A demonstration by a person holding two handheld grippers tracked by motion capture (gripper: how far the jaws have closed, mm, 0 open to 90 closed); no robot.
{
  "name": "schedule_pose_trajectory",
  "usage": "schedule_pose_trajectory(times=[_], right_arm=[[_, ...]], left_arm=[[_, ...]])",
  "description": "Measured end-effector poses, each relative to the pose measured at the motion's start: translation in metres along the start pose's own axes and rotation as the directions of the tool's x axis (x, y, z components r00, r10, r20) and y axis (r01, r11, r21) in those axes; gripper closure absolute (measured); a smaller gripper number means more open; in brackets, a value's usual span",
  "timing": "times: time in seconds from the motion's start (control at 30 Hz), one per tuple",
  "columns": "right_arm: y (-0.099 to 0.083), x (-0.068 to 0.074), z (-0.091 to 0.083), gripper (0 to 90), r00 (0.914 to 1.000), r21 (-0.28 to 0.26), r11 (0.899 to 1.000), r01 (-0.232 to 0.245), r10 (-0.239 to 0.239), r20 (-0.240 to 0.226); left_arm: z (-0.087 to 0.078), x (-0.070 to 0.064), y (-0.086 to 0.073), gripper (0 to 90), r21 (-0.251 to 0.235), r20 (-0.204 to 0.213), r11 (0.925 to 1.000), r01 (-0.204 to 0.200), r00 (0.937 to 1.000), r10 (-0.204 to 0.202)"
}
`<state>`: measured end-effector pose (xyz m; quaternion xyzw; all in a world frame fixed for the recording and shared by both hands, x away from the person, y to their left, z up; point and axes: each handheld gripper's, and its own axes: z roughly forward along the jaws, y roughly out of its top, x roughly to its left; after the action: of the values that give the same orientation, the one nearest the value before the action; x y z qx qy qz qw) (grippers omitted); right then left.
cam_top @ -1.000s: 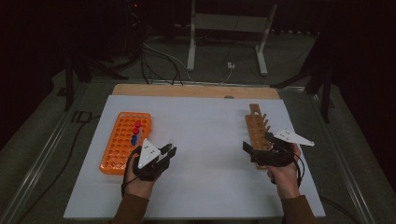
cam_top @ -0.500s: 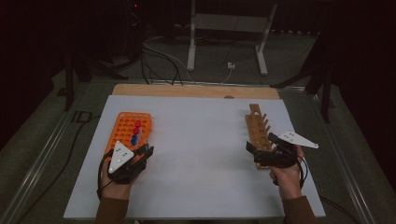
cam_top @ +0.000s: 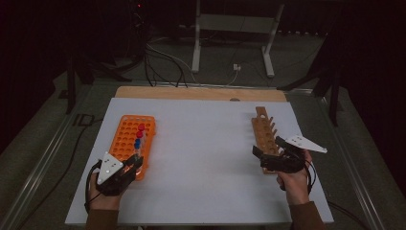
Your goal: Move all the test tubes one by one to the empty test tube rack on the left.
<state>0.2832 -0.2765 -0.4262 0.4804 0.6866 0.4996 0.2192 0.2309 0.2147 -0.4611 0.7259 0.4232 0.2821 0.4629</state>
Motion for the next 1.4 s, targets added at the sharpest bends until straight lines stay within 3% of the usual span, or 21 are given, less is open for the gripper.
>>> schedule_pose_trajectory(times=[0.23,0.6,0.73,0.97,1.1,1.4], right_arm=[[0.000,0.000,0.000,0.0,1.0000,-0.003,1.000,0.000,0.000,0.000],[-0.001,-0.001,0.000,0.0,1.0000,-0.003,1.000,0.000,0.000,0.000],[-0.002,-0.001,0.000,0.0,1.0000,0.005,1.000,-0.003,0.003,0.001],[-0.003,0.000,0.001,0.0,1.0000,0.006,1.000,0.001,-0.001,-0.004],[-0.003,0.001,0.000,0.0,1.0000,0.006,1.000,0.002,-0.002,-0.005],[-0.005,0.001,0.000,0.0,0.9999,0.004,1.000,0.005,-0.005,-0.009]], left_arm=[[0.002,0.008,-0.009,76.4,0.026,-0.010,0.9995,0.021,0.9997,-0.020],[0.004,0.007,-0.017,76.4,0.093,-0.022,0.9956,0.011,0.9997,-0.009],[0.008,0.004,-0.019,76.4,0.144,-0.033,0.9896,-0.013,0.9993,0.017],[0.016,0.002,-0.022,76.6,0.215,-0.041,0.9766,-0.010,0.9990,0.019],[0.015,0.005,-0.023,76.6,0.213,-0.039,0.9768,0.020,0.9992,-0.012],[0.013,0.005,-0.023,74.6,0.219,-0.046,0.9755,0.023,0.9988,-0.013]])
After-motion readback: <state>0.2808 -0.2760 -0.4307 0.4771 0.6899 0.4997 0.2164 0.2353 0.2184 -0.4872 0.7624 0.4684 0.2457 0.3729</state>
